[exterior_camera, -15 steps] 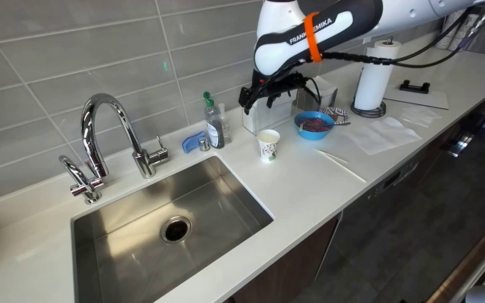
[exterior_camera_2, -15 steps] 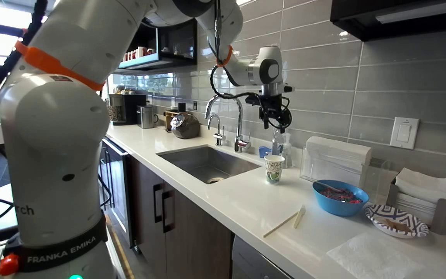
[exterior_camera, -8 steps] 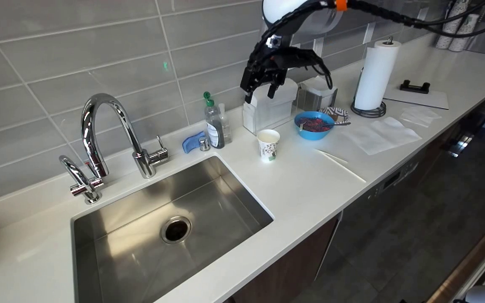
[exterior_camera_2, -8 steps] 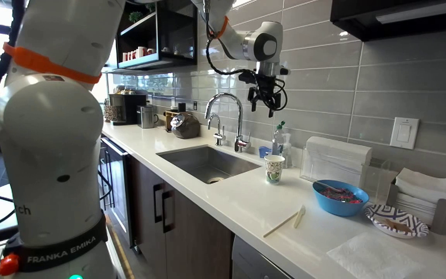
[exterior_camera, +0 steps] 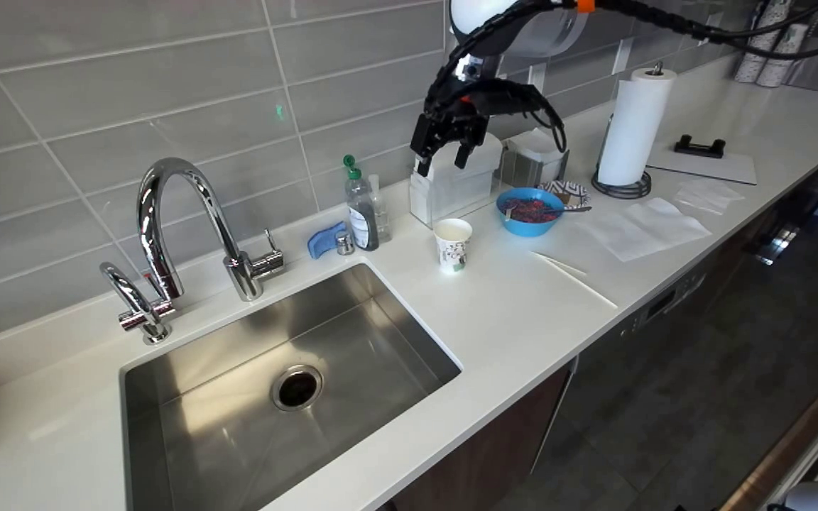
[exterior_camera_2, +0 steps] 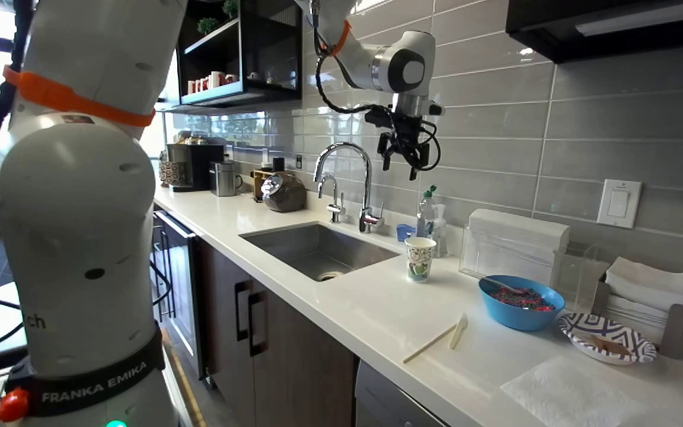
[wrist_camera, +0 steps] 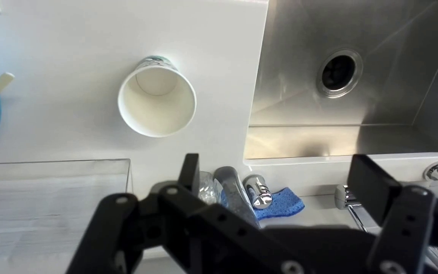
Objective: Pour the cup's contents into the bowl
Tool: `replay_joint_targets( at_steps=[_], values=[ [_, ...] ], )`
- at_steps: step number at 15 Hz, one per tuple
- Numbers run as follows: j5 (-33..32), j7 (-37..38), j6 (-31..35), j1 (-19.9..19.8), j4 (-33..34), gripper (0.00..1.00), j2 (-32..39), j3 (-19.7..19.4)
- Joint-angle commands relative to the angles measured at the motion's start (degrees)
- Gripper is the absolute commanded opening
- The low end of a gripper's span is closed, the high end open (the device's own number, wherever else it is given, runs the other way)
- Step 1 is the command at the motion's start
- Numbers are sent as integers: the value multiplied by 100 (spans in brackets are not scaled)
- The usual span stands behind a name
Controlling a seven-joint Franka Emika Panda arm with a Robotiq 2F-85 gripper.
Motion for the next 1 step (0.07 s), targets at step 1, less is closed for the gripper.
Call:
replay_joint_targets(
  at_steps=[1],
  values=[
    [-6, 8, -17, -4, 15, 100, 2, 7]
  ],
)
